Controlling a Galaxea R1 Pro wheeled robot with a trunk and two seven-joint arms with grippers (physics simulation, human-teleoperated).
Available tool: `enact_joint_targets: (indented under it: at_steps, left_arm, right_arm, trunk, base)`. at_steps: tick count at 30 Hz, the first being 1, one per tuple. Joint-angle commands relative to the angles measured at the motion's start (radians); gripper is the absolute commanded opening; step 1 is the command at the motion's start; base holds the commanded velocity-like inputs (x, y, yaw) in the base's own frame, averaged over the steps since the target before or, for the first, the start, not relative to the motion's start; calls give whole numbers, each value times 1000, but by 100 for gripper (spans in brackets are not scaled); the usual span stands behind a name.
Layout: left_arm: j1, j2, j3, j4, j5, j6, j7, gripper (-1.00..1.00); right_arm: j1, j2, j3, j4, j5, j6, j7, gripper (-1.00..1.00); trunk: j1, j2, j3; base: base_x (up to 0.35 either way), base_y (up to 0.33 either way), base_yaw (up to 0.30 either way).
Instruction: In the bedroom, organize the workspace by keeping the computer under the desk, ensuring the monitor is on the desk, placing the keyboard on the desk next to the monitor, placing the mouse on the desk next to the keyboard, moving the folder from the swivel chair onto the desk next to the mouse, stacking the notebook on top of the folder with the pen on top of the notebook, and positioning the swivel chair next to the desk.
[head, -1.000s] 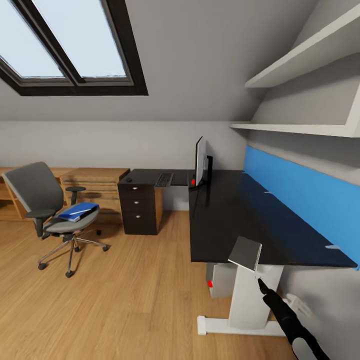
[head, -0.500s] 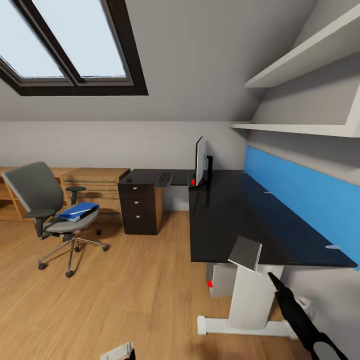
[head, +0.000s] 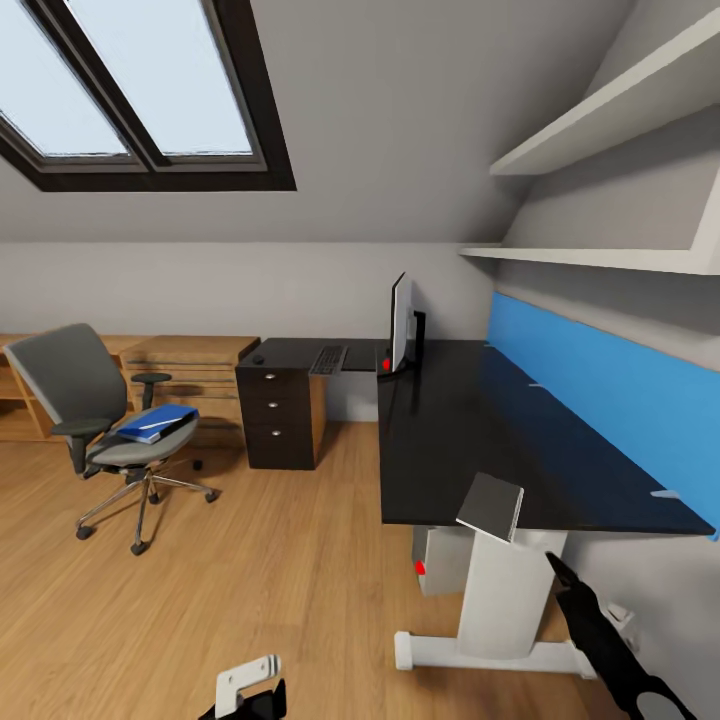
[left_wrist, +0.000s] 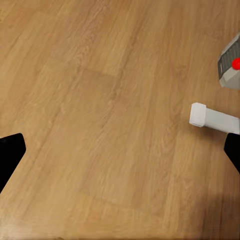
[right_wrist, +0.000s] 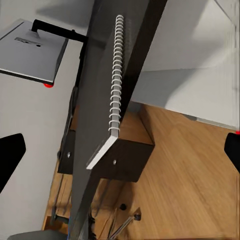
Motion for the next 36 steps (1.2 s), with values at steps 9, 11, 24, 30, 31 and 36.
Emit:
enact_joint_targets:
  at_steps: [9,11,24,30,31,36]
  left_arm:
    - [0,1,1,5,9,-1,8,100]
    - [0,1,1,5,9,-1,8,100]
    - [0,1,1,6,7,0,7,100]
    - [0,1,1,7,6,0,9,100]
    - [0,1,1,7,6,0,9,100]
    - [0,1,1,10,8,0,9,100]
  right_arm:
    - [-2,3,8,61,-10,8,2,100]
    - [-2,3,13,64,-10,8,2,100]
    - [-2,13,31,66,15,8,2,100]
    - [-2,13,31,66,24,8,1,100]
    - [-2,12,31,66,25,8,1,100]
    - [-2,13,32,66,26,8,1,100]
  trunk:
    - [0,0,-1]
    - [0,0,-1]
    - [0,0,-1]
    - [-19,35,15]
    - [-23,42,18]
    - [-38,70,31]
  base:
    - [62,0,0]
    - [25,0,0]
    - [68,14,0]
    - [1,0,0]
    - [0,0,0]
    - [0,0,0]
